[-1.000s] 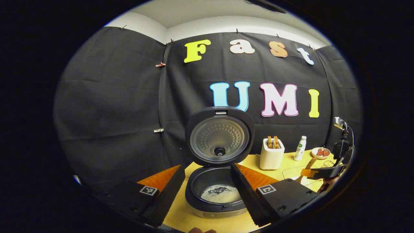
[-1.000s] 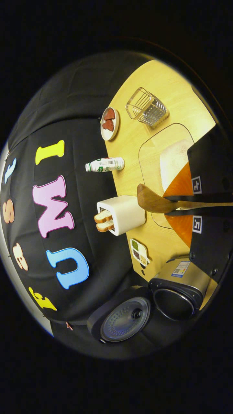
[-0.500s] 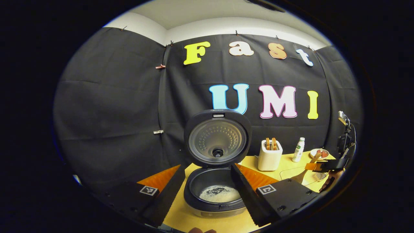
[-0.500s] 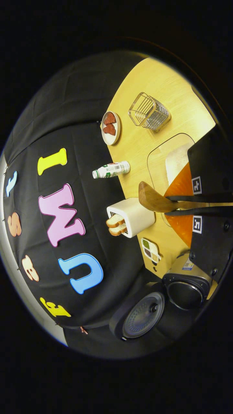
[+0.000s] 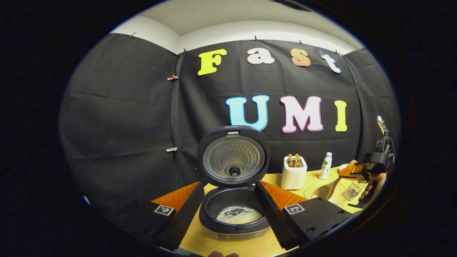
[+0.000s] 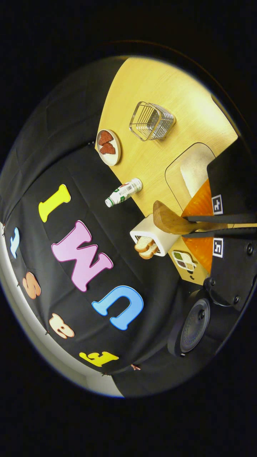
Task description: Close the left gripper, press the button to open the rice cooker; take a wooden spoon from the chopstick holder with the right hand, scoop a spoonful of rice and pour it into the rice cooker, then put the wooden spoon back into the chopstick holder.
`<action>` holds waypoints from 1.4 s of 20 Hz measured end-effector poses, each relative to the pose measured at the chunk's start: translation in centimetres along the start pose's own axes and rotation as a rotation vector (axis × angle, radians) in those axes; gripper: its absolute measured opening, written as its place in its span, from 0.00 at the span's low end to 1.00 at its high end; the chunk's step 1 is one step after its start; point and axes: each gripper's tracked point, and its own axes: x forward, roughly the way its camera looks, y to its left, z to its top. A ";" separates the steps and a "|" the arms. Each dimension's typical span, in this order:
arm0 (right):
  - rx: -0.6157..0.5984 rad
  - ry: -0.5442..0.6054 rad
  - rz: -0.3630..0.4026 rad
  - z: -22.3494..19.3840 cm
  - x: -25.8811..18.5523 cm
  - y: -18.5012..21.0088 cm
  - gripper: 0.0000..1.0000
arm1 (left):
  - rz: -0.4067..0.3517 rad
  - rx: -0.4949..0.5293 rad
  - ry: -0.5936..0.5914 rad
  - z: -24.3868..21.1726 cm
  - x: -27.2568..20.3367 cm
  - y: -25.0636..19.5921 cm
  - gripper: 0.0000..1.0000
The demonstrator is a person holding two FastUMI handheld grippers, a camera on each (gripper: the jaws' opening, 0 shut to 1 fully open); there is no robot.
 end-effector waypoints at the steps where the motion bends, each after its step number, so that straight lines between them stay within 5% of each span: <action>1: -0.010 -0.004 -0.003 0.2 -0.1 -0.1 0.09 | 0.002 0.002 0.004 -0.1 -0.1 0.0 0.96; 6: -0.043 -0.010 0.068 0.0 -1.1 3.8 0.09 | 0.012 0.010 -0.012 0.4 -0.6 0.9 0.96; 13: -0.122 0.059 0.297 -4.6 -3.1 16.7 0.09 | 0.107 0.000 -0.024 0.4 -1.4 4.7 0.96; 19: -0.404 0.058 0.455 -9.5 -4.7 24.7 0.09 | 0.166 -0.006 -0.021 -0.3 -2.5 7.3 0.96; 28: -0.895 -0.109 0.611 -13.1 -7.9 28.5 0.08 | 0.200 -0.014 -0.032 -0.5 -3.3 8.4 0.96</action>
